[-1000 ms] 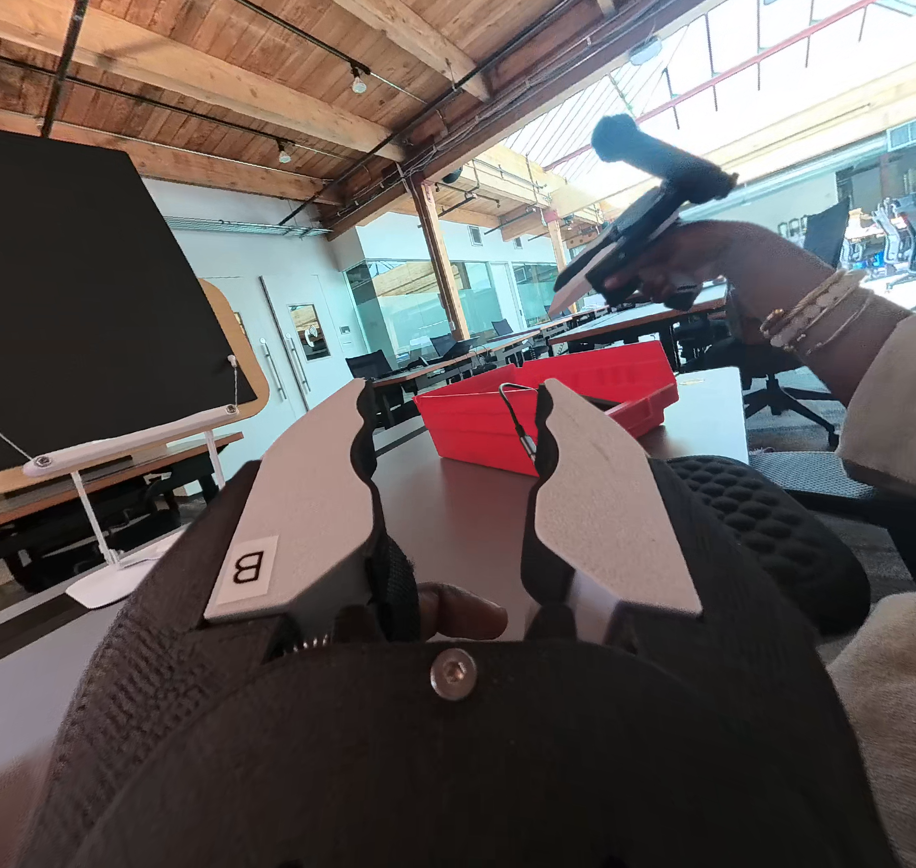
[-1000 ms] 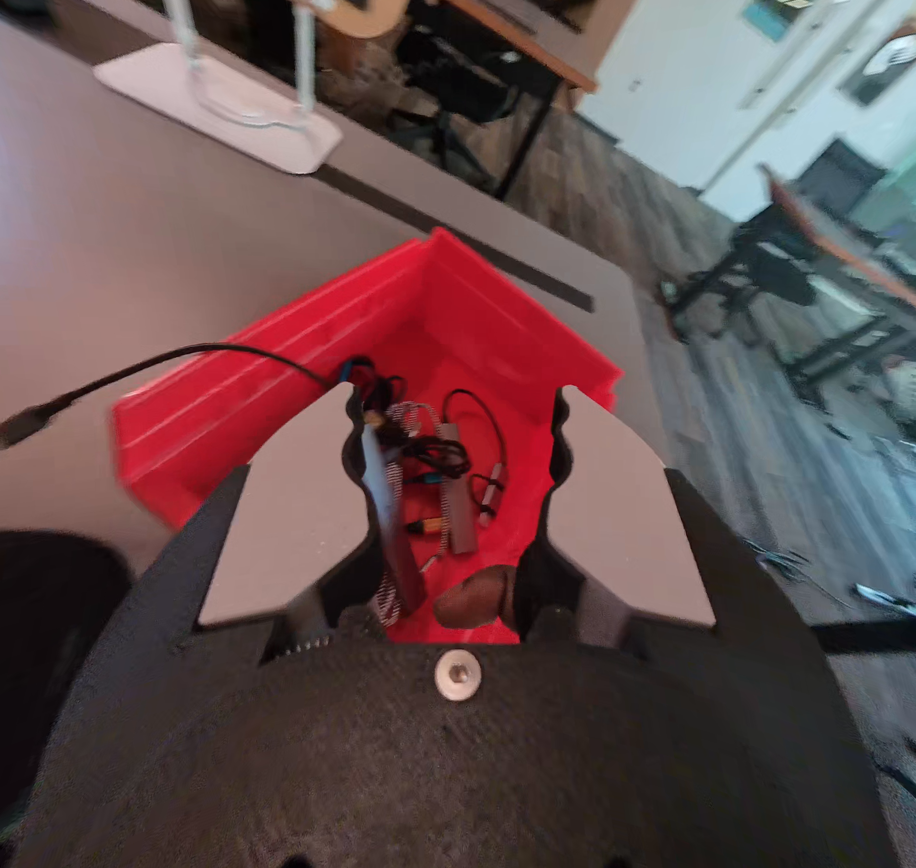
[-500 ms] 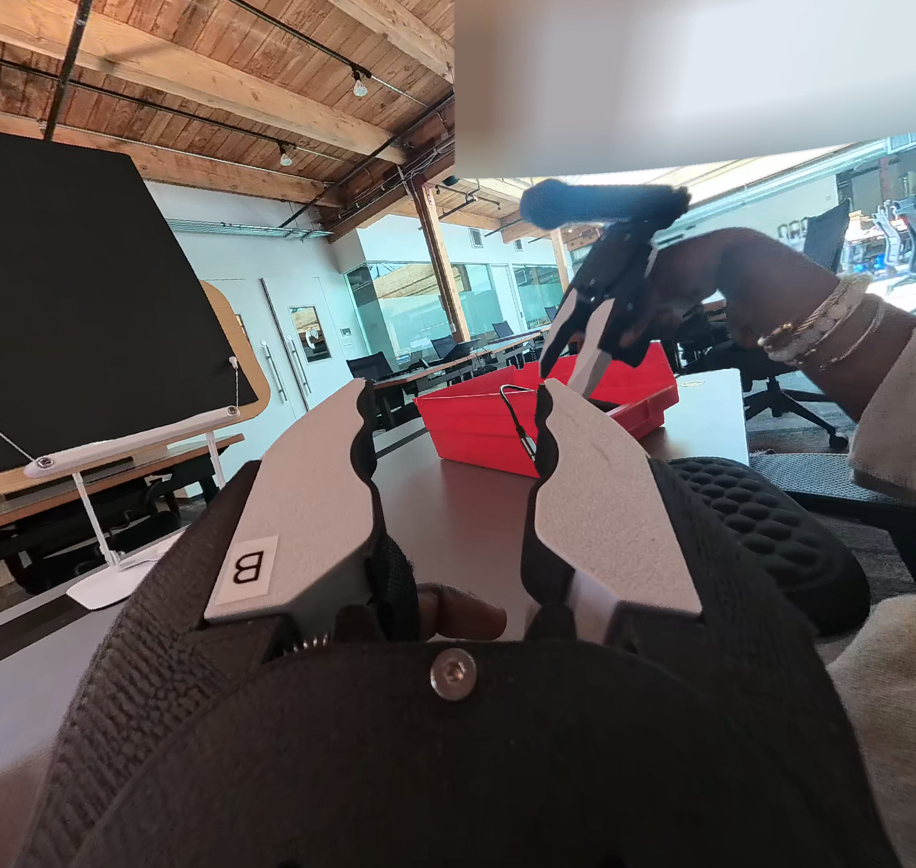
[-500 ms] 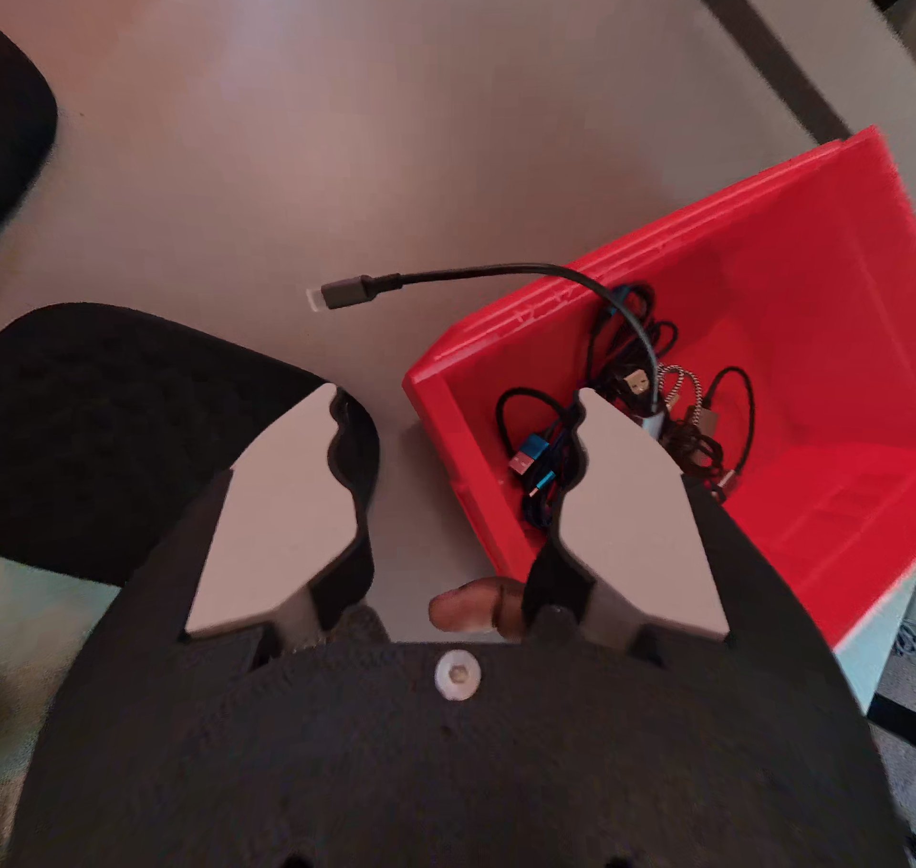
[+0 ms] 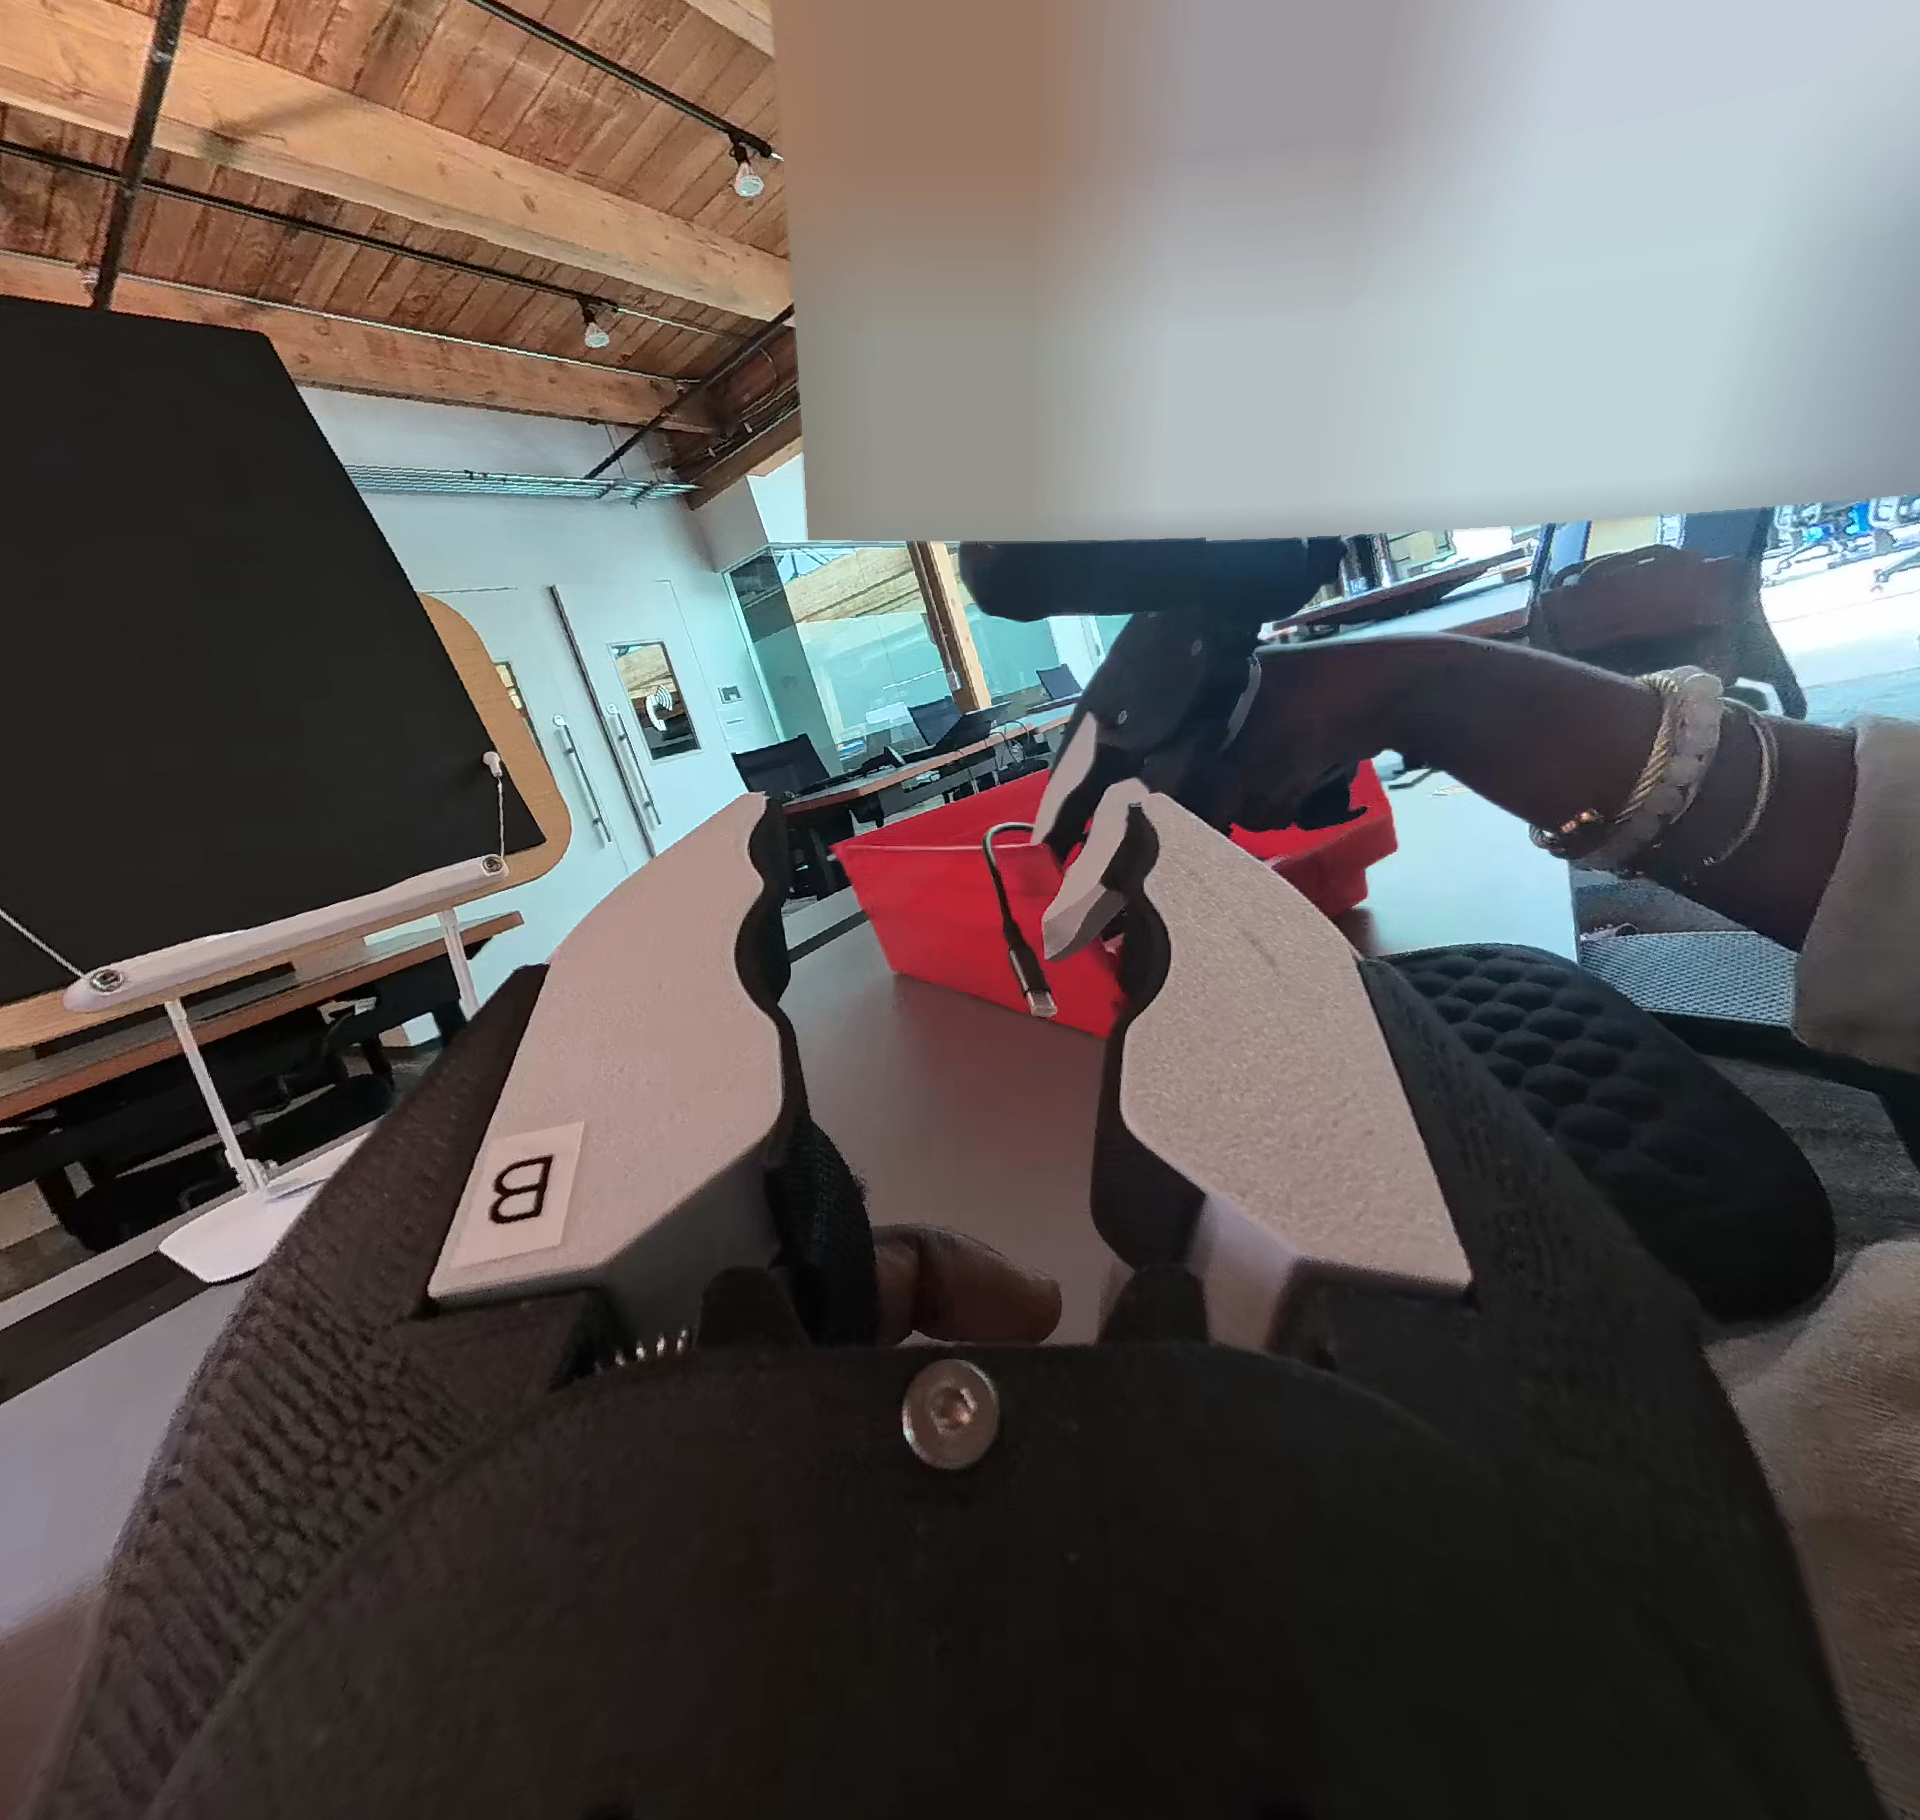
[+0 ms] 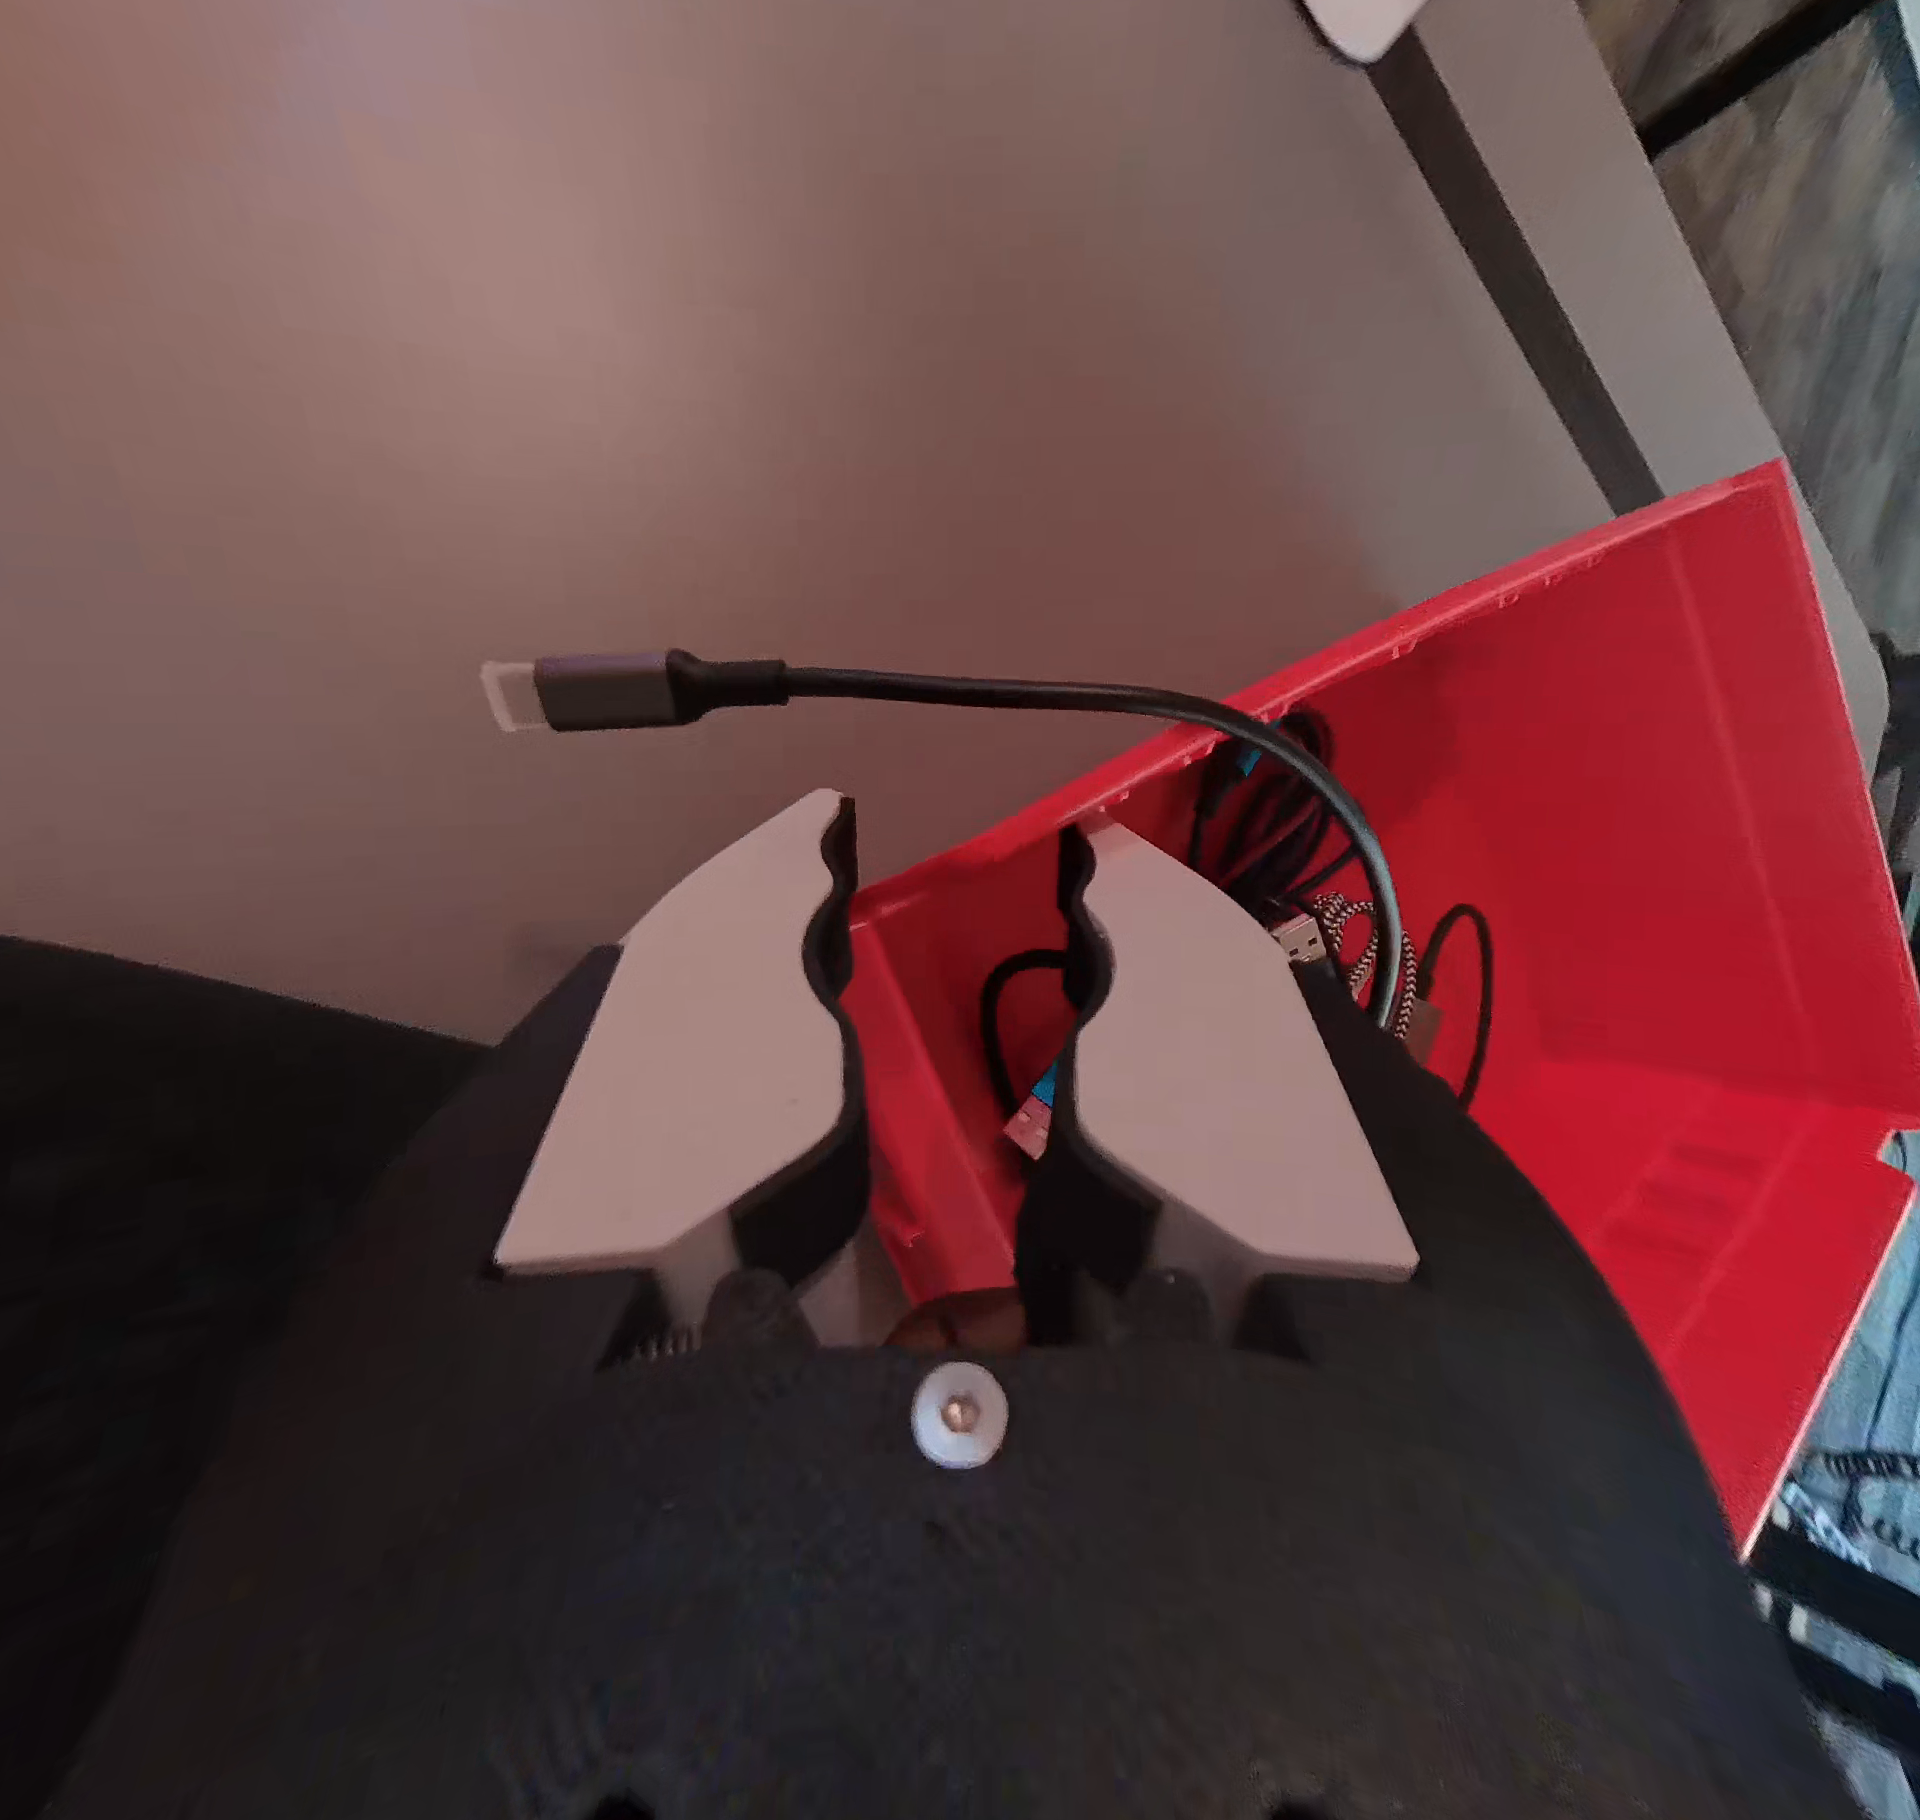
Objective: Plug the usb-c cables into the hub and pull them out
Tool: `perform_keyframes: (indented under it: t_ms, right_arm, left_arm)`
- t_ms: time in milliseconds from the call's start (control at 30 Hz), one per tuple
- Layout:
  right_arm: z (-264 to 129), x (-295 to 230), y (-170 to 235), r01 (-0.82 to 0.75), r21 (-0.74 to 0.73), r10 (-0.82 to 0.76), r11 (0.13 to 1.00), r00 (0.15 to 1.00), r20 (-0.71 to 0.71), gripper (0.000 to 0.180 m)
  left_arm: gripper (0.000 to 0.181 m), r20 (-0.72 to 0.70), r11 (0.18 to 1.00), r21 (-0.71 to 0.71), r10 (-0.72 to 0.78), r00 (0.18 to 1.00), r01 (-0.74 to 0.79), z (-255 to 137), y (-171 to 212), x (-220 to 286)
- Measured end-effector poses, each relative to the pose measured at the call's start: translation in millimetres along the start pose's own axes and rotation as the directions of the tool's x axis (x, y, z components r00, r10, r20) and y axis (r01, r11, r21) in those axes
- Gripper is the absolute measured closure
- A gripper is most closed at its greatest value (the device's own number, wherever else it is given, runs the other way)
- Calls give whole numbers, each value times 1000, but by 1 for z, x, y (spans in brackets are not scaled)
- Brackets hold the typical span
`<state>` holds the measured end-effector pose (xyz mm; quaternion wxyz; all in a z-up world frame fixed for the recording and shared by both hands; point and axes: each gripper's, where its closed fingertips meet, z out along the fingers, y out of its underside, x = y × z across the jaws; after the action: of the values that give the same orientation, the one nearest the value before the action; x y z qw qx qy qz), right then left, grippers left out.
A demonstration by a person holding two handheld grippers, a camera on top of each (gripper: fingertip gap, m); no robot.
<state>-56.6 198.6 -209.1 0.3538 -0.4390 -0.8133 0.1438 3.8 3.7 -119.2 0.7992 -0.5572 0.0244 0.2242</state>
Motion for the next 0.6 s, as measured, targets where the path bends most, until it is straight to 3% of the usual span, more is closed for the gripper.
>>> perform_keyframes:
  t_ms: [33,233,367,467,533,600]
  right_arm:
    - [1,-5,-6,14,20,-14,1000,1000,4,143]
    - [5,-46,-45,97,132,-105,986,993,59,143]
    - [10,-75,-74,174,176,-185,969,982,43,142]
    - [11,-99,-96,223,202,-239,954,969,58,142]
    - [12,-113,-109,243,221,-265,945,961,79,141]
    - [12,-126,-119,265,240,-293,934,952,92,141]
  left_arm:
    - [119,3,1000,-2,4,1000,-4,0,0,0]
    - [119,44,998,2,-55,998,55,-12,-26,-10]
    - [121,187,993,-40,117,975,-111,-42,-73,-54]
    - [121,417,929,-291,340,843,-231,-95,-88,-132]
    - [121,539,847,-498,473,697,-189,-152,-86,-188]
    - [117,605,748,-661,575,551,-54,-218,-73,-231]
